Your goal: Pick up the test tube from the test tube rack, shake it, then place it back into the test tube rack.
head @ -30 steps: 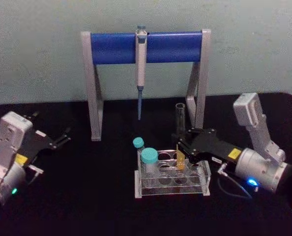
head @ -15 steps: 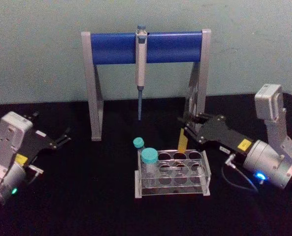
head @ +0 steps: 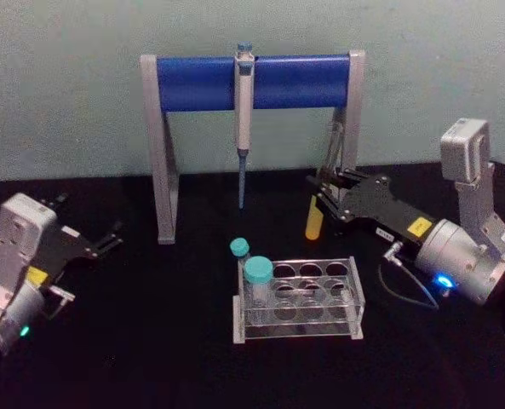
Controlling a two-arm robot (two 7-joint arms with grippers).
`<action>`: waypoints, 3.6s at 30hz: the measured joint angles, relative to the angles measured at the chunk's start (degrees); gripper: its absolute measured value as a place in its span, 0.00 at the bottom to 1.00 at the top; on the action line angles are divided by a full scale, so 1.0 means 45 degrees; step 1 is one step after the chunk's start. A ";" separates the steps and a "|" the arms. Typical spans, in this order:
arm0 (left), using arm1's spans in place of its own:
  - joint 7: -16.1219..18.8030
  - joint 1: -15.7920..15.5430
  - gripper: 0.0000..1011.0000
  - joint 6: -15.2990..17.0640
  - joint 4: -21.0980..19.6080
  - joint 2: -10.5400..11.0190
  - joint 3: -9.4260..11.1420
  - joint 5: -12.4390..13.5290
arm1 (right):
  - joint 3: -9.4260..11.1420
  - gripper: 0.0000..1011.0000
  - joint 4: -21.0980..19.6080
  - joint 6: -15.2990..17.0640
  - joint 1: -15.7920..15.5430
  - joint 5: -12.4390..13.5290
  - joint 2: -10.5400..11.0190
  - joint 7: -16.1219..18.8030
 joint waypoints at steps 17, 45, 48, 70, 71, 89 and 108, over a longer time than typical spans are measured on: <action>0.0000 0.0000 1.00 0.0000 -0.0001 0.0000 -0.0001 0.0000 | 0.0888 0.23 -0.1455 0.0839 -0.1302 -0.0197 0.0821 -0.0742; 0.0000 0.0000 1.00 0.0000 -0.0001 0.0000 0.0000 0.0000 | -0.0249 0.23 -0.0040 0.0362 0.0072 0.0260 0.0110 0.0086; 0.0000 0.0000 1.00 0.0000 0.0000 0.0000 0.0000 0.0000 | -0.0178 0.23 -0.0027 0.0362 0.0053 0.0186 0.0117 -0.0050; 0.0000 0.0000 1.00 0.0000 -0.0001 0.0000 0.0000 0.0000 | 0.0252 0.23 -0.1963 0.1593 -0.1573 0.1100 0.1292 0.0633; 0.0000 0.0000 1.00 0.0000 0.0000 0.0000 0.0000 -0.0001 | 0.0167 0.23 -0.1907 0.1593 -0.1517 0.1156 0.1255 0.0718; 0.0000 -0.0001 1.00 0.0000 0.0000 0.0000 0.0000 0.0000 | -0.0534 0.23 0.0070 0.0303 0.0054 0.0323 0.0249 0.0150; 0.0000 -0.0001 1.00 0.0000 -0.0001 0.0000 -0.0001 0.0000 | 0.0148 0.23 -0.0163 0.0399 -0.0343 -0.0138 0.0264 -0.0391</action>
